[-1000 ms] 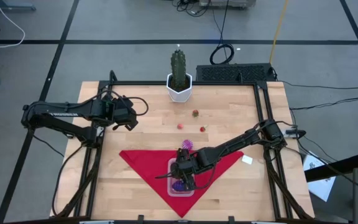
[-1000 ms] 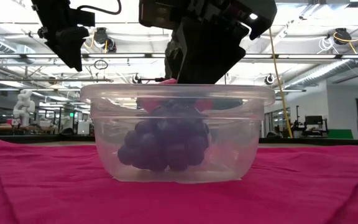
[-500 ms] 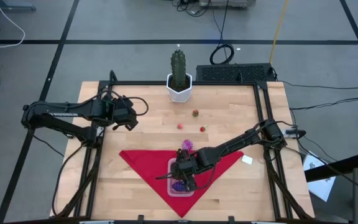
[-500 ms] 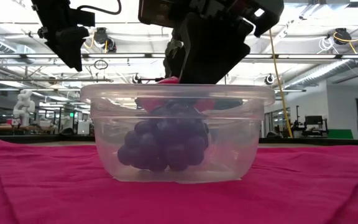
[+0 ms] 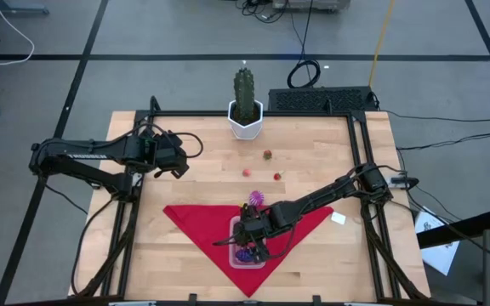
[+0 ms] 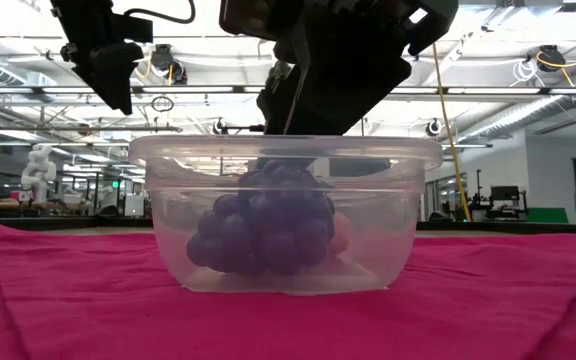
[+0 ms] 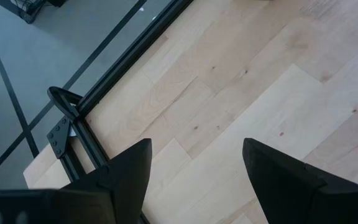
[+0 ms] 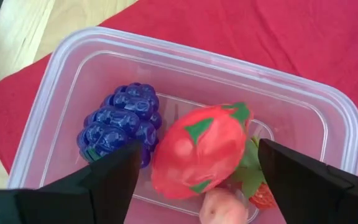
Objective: Pick and placing Produce into tupperware
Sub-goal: Put the onion into the transparent bin
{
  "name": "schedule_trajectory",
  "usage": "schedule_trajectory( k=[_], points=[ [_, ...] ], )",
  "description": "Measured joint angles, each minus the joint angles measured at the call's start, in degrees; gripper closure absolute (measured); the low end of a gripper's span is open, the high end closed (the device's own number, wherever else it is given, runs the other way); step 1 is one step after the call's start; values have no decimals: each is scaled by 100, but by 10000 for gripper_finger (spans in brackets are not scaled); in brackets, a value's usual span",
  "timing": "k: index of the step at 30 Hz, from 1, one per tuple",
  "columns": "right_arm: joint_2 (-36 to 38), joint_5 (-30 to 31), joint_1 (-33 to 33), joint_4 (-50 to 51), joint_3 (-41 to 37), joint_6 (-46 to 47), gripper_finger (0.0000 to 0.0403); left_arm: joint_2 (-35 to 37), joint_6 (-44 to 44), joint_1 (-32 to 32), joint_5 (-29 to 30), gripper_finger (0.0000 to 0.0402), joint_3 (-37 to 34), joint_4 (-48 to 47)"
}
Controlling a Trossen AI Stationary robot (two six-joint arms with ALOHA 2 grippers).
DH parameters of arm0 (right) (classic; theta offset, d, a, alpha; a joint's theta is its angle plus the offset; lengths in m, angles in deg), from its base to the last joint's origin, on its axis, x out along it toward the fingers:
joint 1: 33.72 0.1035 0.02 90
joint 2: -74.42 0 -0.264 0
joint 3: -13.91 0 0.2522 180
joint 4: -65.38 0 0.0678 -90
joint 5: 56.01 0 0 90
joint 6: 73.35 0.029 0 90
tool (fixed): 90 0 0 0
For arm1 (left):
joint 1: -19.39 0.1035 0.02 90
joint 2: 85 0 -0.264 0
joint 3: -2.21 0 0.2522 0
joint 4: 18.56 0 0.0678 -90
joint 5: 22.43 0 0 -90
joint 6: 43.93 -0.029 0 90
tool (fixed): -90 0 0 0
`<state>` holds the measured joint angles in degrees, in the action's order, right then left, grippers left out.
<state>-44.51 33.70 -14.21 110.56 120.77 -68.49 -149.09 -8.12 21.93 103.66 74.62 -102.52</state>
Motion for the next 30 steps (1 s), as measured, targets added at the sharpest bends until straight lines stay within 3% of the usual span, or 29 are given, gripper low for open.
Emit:
schedule_trajectory(
  k=[15, 21, 30],
  points=[
    [797, 151, -67, 457, 7, -428, 85, -2, 0, -1, -3, 144, 0, 0],
    [888, 937, -459, 1012, 6, -928, 85, -1, 0, 0, -7, 144, 0, -1],
    [890, 938, -1178, 1217, -422, -1170, 85, -2, 0, -2, -9, 144, 0, -1]
  ],
)
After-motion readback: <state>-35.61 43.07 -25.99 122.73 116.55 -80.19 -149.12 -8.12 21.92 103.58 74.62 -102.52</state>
